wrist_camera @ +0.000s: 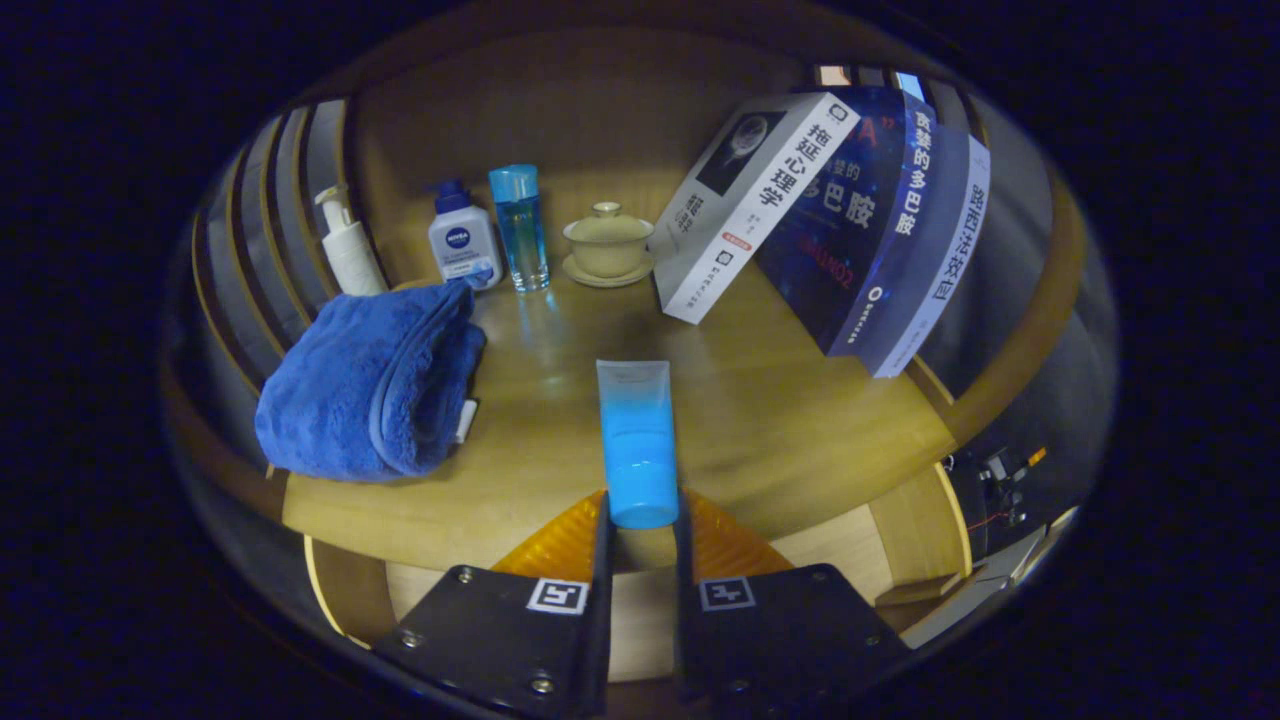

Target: Pull open the drawer, take out the items inside it, and place them on the countertop above the cabinet.

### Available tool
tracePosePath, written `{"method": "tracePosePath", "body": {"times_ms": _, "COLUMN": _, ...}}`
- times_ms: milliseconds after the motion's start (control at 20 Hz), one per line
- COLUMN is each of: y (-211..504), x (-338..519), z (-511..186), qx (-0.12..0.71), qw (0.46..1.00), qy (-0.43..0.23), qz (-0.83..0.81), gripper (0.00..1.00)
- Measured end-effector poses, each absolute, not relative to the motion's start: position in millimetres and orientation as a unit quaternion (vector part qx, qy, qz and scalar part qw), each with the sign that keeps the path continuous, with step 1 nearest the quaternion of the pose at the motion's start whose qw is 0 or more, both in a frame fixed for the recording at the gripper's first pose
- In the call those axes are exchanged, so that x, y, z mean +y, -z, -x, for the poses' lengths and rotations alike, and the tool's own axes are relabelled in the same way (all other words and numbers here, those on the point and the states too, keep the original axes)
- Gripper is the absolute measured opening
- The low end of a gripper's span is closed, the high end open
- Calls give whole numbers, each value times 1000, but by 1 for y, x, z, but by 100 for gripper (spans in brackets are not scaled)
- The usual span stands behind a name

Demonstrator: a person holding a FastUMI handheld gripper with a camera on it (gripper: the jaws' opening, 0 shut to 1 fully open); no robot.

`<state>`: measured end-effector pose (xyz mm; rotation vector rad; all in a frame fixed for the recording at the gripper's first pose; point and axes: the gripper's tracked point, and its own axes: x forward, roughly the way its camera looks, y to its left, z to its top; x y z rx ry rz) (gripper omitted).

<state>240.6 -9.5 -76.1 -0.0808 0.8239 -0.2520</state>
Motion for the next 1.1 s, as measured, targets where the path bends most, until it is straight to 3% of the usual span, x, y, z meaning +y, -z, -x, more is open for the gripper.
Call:
{"method": "tracePosePath", "body": {"times_ms": 600, "y": 78, "x": -17, "z": -258, "qx": 395, "qw": 911, "qy": 116, "qz": 27, "gripper": 26}}
{"method": "tracePosePath", "body": {"times_ms": 850, "y": 70, "x": -16, "z": -250, "qx": 385, "qw": 915, "qy": 115, "qz": 37, "gripper": 38}}
{"method": "tracePosePath", "body": {"times_ms": 900, "y": 66, "x": -14, "z": -248, "qx": 380, "qw": 918, "qy": 112, "qz": 34, "gripper": 49}}
{"method": "tracePosePath", "body": {"times_ms": 1100, "y": 48, "x": -4, "z": -235, "qx": 351, "qw": 931, "qy": 97, "qz": 27, "gripper": 60}}
